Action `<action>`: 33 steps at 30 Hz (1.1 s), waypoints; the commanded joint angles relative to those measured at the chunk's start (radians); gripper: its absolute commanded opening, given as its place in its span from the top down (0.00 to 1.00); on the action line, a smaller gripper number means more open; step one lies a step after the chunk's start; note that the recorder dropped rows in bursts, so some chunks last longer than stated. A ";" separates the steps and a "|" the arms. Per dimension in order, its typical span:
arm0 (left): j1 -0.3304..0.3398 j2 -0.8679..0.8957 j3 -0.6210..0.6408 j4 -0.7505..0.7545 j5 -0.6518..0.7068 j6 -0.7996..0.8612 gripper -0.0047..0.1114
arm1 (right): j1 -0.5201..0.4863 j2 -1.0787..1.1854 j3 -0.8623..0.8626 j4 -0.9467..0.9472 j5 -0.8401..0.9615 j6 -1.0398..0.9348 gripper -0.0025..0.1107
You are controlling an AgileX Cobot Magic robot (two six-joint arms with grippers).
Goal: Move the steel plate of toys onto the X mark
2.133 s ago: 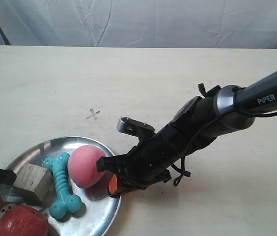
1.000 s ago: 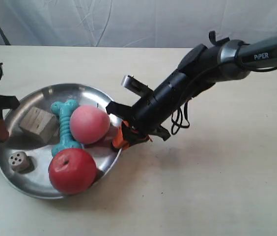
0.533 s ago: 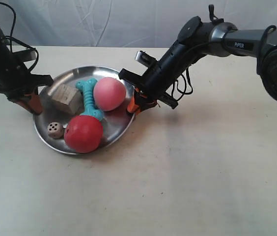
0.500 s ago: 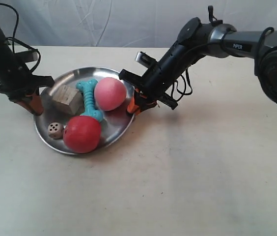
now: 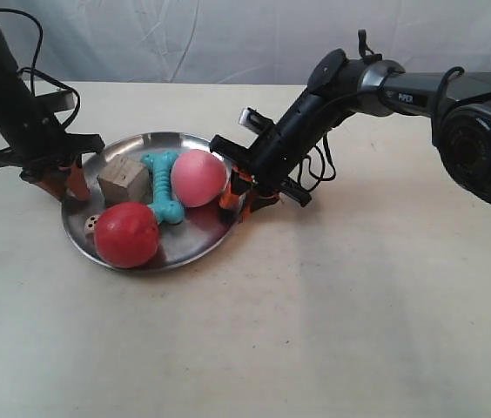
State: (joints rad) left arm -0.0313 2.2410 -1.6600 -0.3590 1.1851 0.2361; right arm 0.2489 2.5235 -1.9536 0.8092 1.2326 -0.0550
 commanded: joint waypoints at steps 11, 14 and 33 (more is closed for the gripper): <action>-0.031 -0.005 -0.006 -0.132 0.036 -0.054 0.56 | -0.029 -0.001 -0.006 -0.063 -0.011 0.014 0.65; -0.031 -0.005 -0.006 -0.075 0.036 -0.054 0.56 | -0.029 -0.001 -0.006 -0.132 -0.011 0.014 0.64; -0.030 -0.234 0.000 0.165 0.018 -0.053 0.96 | -0.070 -0.301 -0.003 -0.405 -0.011 -0.034 0.98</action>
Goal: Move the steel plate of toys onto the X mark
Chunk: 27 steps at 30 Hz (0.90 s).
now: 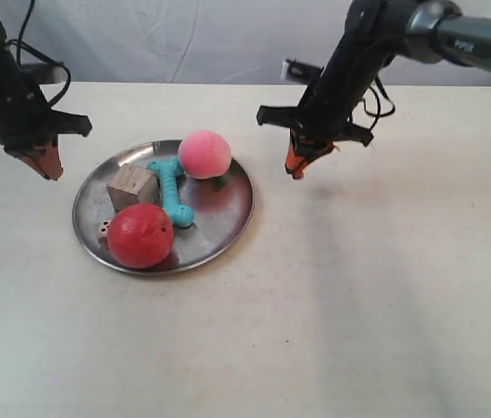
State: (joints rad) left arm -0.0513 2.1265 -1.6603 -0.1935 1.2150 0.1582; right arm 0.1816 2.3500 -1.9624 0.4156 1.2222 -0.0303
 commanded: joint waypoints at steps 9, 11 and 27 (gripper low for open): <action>-0.010 -0.639 0.257 -0.140 -0.369 0.139 0.96 | 0.019 -0.636 0.314 -0.087 -0.218 -0.102 0.98; -0.010 -0.767 0.347 -0.190 -0.471 0.174 0.96 | 0.030 -0.752 0.430 -0.087 -0.306 -0.120 0.98; -0.010 -1.119 0.858 -0.411 -0.671 0.377 0.96 | 0.031 -1.394 1.398 -0.067 -0.937 -0.144 0.98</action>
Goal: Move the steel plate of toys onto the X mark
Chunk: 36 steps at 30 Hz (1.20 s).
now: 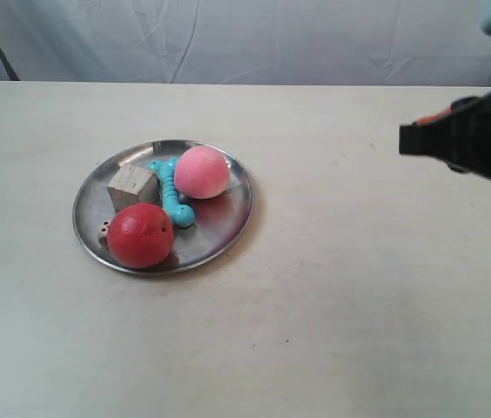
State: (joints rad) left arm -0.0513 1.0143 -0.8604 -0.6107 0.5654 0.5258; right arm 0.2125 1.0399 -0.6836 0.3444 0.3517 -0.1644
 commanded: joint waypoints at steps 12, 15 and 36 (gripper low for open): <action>-0.010 -0.007 0.059 0.027 -0.008 0.009 0.96 | 0.005 -0.128 0.190 0.007 -0.019 -0.010 0.98; -0.010 -0.007 0.059 0.025 -0.007 0.009 0.96 | 0.010 -0.146 0.190 -0.009 -0.029 -0.010 0.98; -0.010 -0.007 0.059 0.024 -0.010 0.009 0.96 | -0.072 -0.857 0.684 -0.045 -0.308 -0.012 0.98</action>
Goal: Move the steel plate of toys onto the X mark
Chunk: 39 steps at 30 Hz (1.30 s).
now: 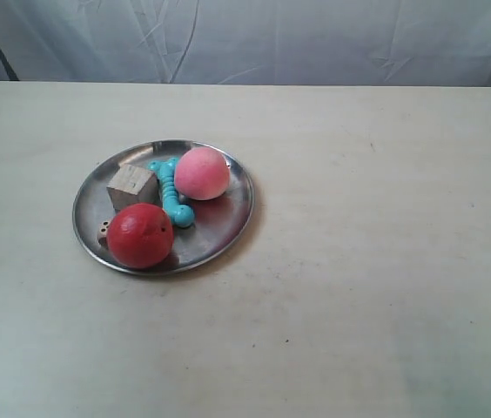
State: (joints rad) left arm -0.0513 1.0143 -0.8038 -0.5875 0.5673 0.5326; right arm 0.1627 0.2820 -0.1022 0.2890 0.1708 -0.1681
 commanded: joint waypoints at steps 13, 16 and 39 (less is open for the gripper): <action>-0.010 -0.007 0.002 0.001 -0.012 0.003 0.96 | -0.022 -0.157 0.102 0.018 -0.022 -0.008 0.98; -0.010 -0.007 0.002 0.001 -0.012 0.003 0.96 | -0.022 -0.157 0.102 0.018 -0.022 -0.008 0.98; -0.010 -0.408 0.238 0.474 -0.130 -0.426 0.96 | -0.022 -0.157 0.102 0.020 -0.029 -0.008 0.98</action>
State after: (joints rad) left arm -0.0513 0.6999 -0.6433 -0.1937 0.4718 0.1974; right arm 0.1450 0.1296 -0.0011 0.3059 0.1467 -0.1681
